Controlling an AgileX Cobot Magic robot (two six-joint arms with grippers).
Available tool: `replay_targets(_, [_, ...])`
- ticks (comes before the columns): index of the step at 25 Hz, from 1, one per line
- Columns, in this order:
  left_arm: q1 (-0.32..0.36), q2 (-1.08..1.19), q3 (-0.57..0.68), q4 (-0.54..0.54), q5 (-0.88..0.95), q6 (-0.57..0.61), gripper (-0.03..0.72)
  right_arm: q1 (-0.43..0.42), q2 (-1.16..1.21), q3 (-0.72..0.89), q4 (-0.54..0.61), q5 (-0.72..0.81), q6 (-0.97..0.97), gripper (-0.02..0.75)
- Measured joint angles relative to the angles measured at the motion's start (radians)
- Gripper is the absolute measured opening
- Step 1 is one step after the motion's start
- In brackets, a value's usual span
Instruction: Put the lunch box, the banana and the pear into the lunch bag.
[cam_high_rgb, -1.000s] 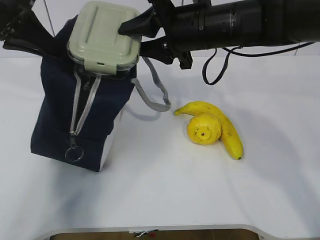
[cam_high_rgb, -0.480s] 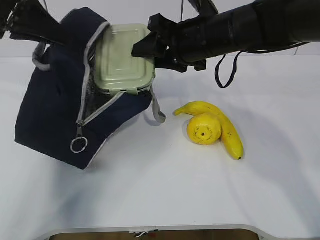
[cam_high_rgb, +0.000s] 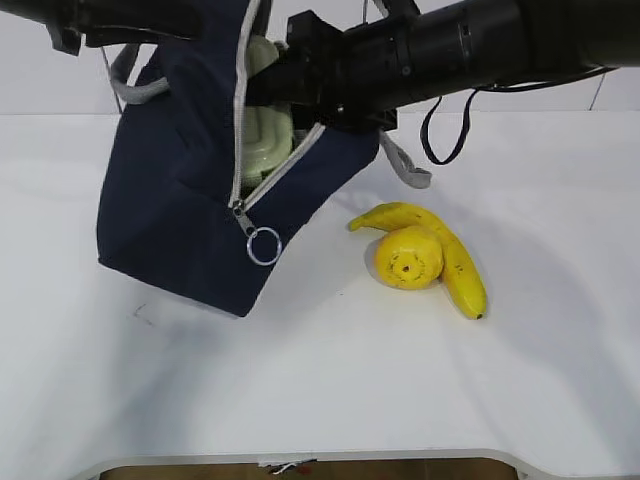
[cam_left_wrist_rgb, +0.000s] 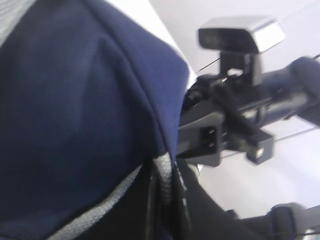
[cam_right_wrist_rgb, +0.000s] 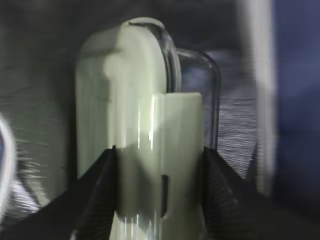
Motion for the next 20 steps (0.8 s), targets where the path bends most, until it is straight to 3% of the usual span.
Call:
replay_targets(7, [0.0,0.044,0.0,0.062,0.0,0.039,0.02,0.0,0.056,-0.008,-0.013,-0.004,0.0,0.376])
replay_targets(15, [-0.002,0.113,0.0,0.068,0.0,0.192,0.02,0.0,0.166,-0.022,0.02,0.004,0.0,0.375])
replay_targets(20, [-0.002,0.172,-0.004,0.059,-0.002,0.217,0.02,0.017,0.247,-0.073,0.054,0.016,0.0,0.375])
